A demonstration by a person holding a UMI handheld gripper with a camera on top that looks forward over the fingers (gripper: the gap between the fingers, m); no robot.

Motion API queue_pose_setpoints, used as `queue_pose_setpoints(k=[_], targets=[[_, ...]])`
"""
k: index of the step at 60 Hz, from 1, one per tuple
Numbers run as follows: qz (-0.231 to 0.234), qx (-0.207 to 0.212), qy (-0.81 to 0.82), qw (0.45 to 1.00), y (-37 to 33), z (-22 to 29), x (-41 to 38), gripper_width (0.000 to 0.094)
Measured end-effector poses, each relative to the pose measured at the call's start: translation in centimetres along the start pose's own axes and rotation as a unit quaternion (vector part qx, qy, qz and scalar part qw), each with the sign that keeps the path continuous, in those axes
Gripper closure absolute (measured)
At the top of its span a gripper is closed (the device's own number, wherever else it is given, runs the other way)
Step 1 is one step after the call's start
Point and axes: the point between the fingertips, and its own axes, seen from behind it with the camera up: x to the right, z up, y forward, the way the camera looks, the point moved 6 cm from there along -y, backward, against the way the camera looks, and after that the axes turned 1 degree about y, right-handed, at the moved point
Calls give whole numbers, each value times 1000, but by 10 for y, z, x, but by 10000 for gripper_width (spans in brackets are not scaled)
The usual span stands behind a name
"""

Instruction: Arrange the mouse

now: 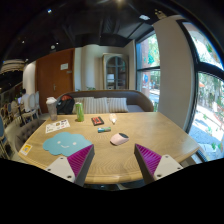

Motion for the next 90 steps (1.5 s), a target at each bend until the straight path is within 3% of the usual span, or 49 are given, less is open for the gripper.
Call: queue_pose_setpoints(k=[15, 29, 47, 57, 90], targets=[[40, -6, 18, 999, 2, 15, -49, 92], [29, -17, 18, 999, 18, 7, -52, 89], [29, -102, 55, 993, 123, -64, -31, 102], [-4, -137, 63, 989, 185, -82, -8, 101], [-28, -134, 26, 990, 298, -44, 9, 108]])
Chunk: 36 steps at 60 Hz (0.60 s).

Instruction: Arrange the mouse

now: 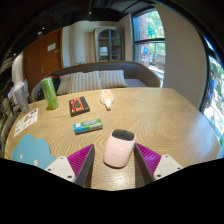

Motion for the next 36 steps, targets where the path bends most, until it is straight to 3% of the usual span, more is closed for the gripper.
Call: queue_pose_setpoints(k=[11, 17, 28, 36], targets=[[5, 9, -1, 1000, 14, 9, 3, 244], [-1, 8, 7, 1000, 15, 10, 9, 390], [-13, 4, 19, 1000, 7, 7, 8, 502], [-11, 59, -40, 997, -40, 15, -28, 546]])
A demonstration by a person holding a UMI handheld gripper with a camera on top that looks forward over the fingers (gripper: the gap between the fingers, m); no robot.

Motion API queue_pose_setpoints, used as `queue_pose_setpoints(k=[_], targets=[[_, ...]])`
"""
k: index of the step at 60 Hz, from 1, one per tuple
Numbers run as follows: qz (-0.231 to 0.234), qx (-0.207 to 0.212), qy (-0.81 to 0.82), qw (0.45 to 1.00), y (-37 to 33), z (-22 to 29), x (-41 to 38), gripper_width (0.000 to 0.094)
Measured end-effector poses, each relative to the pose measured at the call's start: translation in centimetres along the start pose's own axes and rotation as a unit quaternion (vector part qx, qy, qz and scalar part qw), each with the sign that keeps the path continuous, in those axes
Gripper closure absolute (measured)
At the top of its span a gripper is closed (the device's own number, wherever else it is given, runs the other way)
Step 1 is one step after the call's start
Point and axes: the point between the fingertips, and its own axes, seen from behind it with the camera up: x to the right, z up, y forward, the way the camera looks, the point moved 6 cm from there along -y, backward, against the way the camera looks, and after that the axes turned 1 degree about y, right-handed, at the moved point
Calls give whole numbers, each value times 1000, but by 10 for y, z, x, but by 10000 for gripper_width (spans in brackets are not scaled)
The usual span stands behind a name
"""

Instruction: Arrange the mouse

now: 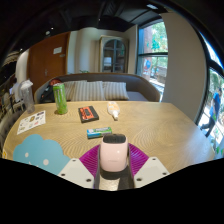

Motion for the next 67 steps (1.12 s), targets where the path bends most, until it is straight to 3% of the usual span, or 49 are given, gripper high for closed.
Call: queue_pose_setpoints(k=[8, 13, 20, 38, 48, 53, 54, 67], targets=[[43, 54, 23, 997, -70, 33, -80, 546], [66, 67, 24, 995, -98, 39, -142, 549], [91, 39, 34, 995, -95, 14, -208, 548], [63, -45, 4, 997, -59, -59, -255, 530], [64, -55, 17, 996, -58, -65, -253, 390], [79, -60, 32, 995, -71, -67, -254, 100], [79, -60, 33, 995, -75, -67, -253, 76], [95, -39, 12, 995, -143, -83, -242, 95]])
